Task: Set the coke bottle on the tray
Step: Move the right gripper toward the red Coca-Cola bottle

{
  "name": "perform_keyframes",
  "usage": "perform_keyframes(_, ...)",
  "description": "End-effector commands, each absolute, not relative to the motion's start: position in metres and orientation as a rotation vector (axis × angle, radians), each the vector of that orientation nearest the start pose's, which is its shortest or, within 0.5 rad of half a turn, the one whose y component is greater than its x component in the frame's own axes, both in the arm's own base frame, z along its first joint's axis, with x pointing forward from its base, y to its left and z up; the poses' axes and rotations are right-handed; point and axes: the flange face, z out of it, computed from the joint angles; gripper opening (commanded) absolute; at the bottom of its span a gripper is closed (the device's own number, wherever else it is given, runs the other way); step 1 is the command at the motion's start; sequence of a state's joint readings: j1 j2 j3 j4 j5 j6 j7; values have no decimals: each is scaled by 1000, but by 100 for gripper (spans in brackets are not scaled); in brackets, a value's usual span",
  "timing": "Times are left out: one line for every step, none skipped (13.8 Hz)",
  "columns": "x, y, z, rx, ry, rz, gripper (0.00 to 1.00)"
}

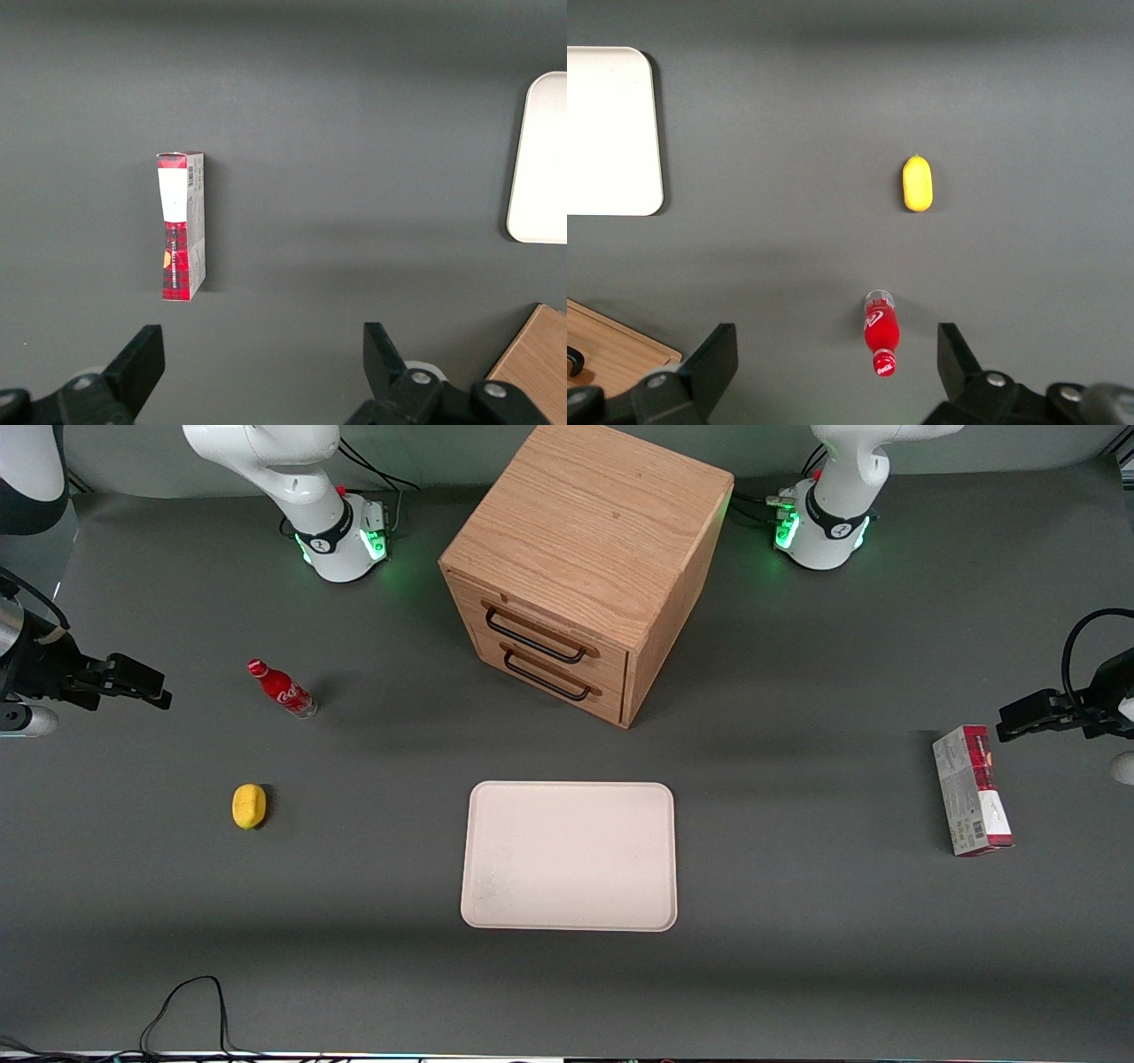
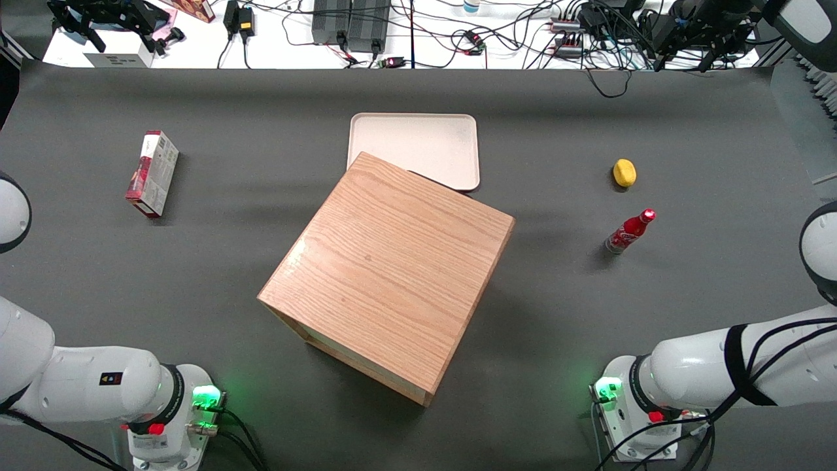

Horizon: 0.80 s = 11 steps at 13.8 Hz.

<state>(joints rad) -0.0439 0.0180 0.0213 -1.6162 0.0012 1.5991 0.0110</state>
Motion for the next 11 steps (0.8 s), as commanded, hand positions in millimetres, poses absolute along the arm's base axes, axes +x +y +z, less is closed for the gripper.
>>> perform_keyframes(555,-13,603,-3154,26,51,100)
perform_keyframes(556,-13,602,-3153,26,53,100)
perform_keyframes(557,-13,600,-3154,26,58,100)
perform_keyframes(556,-14,600,-3154,19,61,100)
perform_keyframes(553,-19,599,-3153,16,87,100)
perform_keyframes(547,-27,599,-3151,24,133,100)
perform_keyframes(533,-32,603,-3148,41,148,100)
perform_keyframes(515,-35,601,-3147,50,153,100)
perform_keyframes(494,-34,606,-3149,66,144,100)
perform_keyframes(472,-34,603,-3150,70,146,100)
perform_keyframes(455,-33,602,-3150,74,129,100)
